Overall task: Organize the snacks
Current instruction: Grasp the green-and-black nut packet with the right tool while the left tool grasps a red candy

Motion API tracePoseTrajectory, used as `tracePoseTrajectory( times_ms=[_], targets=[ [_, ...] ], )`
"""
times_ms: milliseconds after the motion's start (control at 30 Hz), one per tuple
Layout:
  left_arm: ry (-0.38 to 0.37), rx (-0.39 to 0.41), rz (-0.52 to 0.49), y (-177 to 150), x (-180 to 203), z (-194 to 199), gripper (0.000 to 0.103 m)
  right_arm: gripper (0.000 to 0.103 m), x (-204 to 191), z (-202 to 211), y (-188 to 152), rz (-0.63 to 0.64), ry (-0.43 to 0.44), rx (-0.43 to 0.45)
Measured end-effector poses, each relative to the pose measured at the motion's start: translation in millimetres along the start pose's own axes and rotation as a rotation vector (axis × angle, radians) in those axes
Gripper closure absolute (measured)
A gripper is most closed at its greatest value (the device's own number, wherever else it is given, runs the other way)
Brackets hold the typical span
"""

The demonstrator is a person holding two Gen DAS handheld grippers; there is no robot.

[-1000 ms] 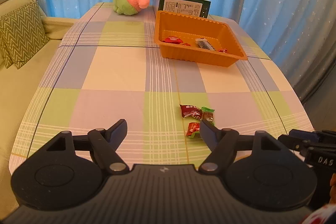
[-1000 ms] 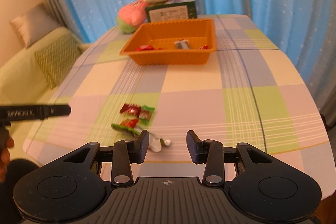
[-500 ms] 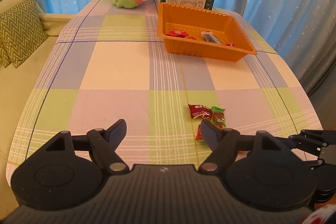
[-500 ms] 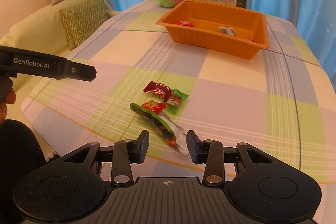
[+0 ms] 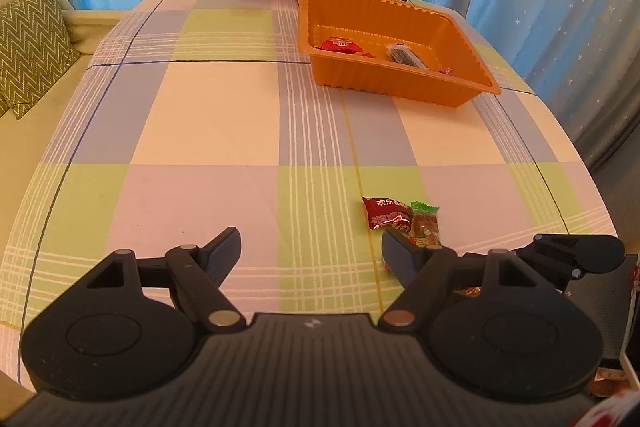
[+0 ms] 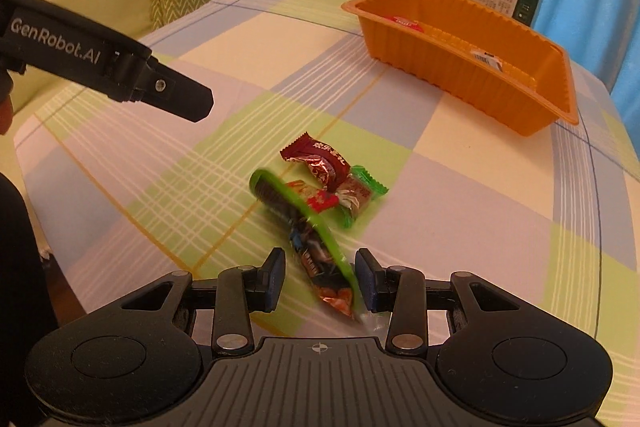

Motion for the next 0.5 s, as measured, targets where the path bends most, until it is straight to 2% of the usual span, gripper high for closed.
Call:
tracePoseTrajectory(
  times_ms=[167, 233, 367, 500],
  targets=[
    [-0.005, -0.003, -0.003, 2.7, 0.9, -2.9, 0.028, 0.064, 12.0, -1.1, -0.2, -0.041, 0.011, -0.005],
    [-0.009, -0.001, -0.003, 3.5, 2.3, -2.6, 0.028, 0.071, 16.5, 1.5, -0.4, -0.073, 0.030, -0.003],
    [-0.011, -0.001, -0.007, 3.6, 6.9, -2.3, 0.028, 0.079, 38.6, 11.5, -0.4, -0.253, 0.125, -0.005],
    [-0.018, -0.003, -0.022, 3.7, 14.1, -1.4, 0.028, 0.080, 71.9, 22.7, -11.9, -0.492, 0.177, 0.008]
  ],
)
Point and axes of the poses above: each gripper's, at about its wrist camera, not at the fingertips, and z roughly against the way its jaws point, x to its right, y to its top, the point moved 2 cm from there along -z, roughly the way its jaws point, and after that the axes turned 1 degree about z, right-handed, at the moved point
